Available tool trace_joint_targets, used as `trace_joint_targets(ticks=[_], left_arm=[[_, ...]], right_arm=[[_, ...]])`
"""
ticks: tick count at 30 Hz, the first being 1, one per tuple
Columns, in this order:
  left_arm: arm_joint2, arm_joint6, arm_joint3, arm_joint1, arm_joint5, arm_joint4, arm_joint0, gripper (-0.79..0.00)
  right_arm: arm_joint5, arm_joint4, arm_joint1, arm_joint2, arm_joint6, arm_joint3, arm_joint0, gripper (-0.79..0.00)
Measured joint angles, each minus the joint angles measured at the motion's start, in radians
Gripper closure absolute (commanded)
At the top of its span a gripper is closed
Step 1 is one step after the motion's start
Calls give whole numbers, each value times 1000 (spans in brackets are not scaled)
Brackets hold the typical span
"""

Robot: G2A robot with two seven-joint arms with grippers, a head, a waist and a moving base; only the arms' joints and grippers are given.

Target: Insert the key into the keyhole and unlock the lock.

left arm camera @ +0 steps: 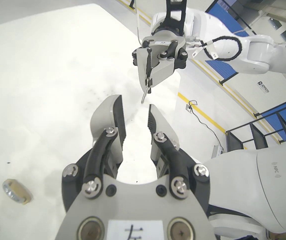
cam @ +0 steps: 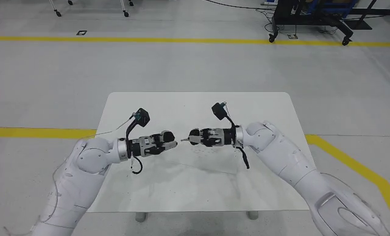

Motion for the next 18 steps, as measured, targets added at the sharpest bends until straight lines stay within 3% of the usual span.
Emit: trace_joint_targets(ticks=[6,10,14,18], left_arm=[[-191,37,-105,39,-2,46,150,-785],[-291,101,-216,50,110,237,249,-785],[-279,153,-342,49,235,488,337,-785],[-198,152,-378,43,351,726,338,-785]], right_arm=[[0,-57,67,187,-104,-107,-127,0],[0,-87,100,297,-163,-176,-222,0],[0,-102,117,360,-213,-208,-290,0],[0,-90,119,367,-234,-200,-308,0]])
